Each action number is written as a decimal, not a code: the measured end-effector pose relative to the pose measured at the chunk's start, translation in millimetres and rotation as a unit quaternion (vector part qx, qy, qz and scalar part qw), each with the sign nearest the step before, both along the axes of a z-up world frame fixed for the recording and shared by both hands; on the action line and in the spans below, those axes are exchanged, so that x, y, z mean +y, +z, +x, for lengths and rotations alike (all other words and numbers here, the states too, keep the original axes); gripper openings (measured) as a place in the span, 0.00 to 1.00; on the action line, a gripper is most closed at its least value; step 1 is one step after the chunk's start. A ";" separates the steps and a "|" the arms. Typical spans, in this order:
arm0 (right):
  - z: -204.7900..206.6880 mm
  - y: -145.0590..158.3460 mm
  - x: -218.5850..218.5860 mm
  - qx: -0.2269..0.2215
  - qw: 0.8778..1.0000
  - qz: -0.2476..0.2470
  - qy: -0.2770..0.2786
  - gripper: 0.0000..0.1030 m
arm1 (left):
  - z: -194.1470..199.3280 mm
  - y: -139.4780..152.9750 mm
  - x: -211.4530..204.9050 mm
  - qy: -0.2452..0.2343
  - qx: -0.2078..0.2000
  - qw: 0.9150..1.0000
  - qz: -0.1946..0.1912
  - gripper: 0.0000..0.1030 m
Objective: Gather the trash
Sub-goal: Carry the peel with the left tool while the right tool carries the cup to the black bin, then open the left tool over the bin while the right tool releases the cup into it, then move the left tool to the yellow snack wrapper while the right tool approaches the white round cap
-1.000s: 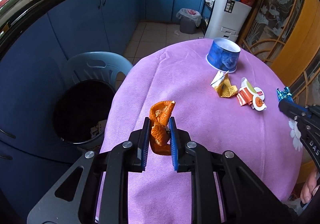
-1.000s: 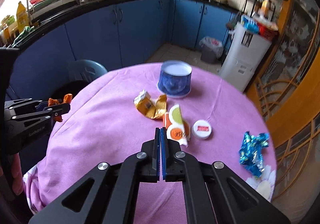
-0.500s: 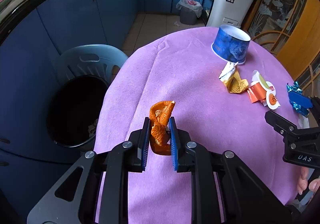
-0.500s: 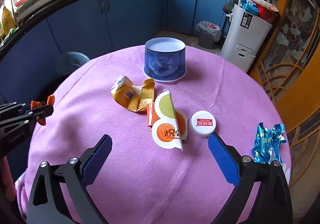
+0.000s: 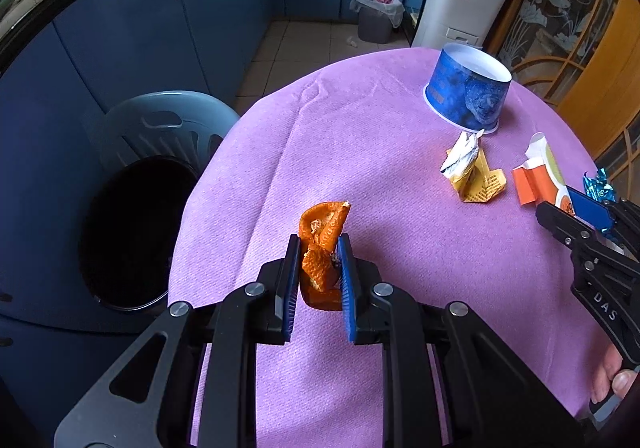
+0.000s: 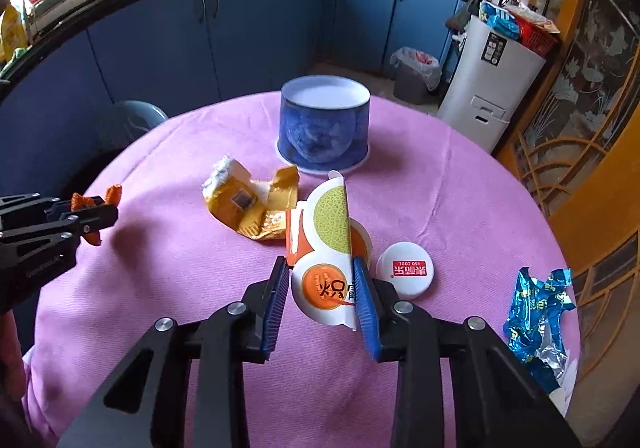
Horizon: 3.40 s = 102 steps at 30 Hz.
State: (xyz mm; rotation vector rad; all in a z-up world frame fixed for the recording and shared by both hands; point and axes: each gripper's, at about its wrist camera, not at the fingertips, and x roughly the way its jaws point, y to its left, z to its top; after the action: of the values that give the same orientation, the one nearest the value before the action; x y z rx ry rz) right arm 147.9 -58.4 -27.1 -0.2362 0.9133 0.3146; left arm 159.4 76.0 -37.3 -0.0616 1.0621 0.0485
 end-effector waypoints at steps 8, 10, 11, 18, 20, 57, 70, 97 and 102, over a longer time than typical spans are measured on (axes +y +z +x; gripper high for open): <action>-22.2 26.0 28.7 -0.011 0.999 0.011 0.032 0.31 | -21.9 23.6 16.0 0.011 -0.028 1.000 -0.003 0.19; -25.8 31.8 42.2 -0.017 0.999 0.010 0.045 0.31 | -28.6 31.5 27.5 0.021 -0.037 0.999 -0.004 0.19; -27.8 34.7 51.0 -0.020 0.998 0.009 0.055 0.31 | -31.8 35.1 34.7 0.029 -0.041 0.999 -0.005 0.19; -29.1 48.2 130.4 -0.024 0.991 0.025 0.129 0.31 | -47.8 47.0 96.6 0.087 -0.059 0.994 -0.004 0.19; -26.3 48.7 154.9 -0.023 0.988 0.028 0.147 0.31 | -50.8 48.6 120.8 0.110 -0.062 0.992 -0.005 0.19; 21.4 -18.7 334.6 0.043 0.961 0.021 0.271 0.50 | -26.9 25.6 283.5 0.257 -0.070 0.964 -0.019 0.96; 20.4 -9.1 284.0 -0.001 0.979 -0.011 0.205 0.84 | -28.4 25.3 256.6 0.236 -0.067 0.969 -0.025 0.96; 40.5 -29.7 -70.3 0.010 0.994 0.007 -0.112 0.83 | 68.0 -13.9 -76.6 -0.123 -0.014 0.992 -0.015 0.96; 46.2 -38.5 -66.4 0.000 0.996 -0.004 -0.090 0.83 | 86.7 -29.5 -88.8 -0.126 0.013 0.992 -0.025 0.96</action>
State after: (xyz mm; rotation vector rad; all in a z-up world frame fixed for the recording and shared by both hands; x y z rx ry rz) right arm 194.1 -124.8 -65.5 -0.1588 0.9298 0.1448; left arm 246.2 -12.8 -66.8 0.0272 1.0894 -0.2062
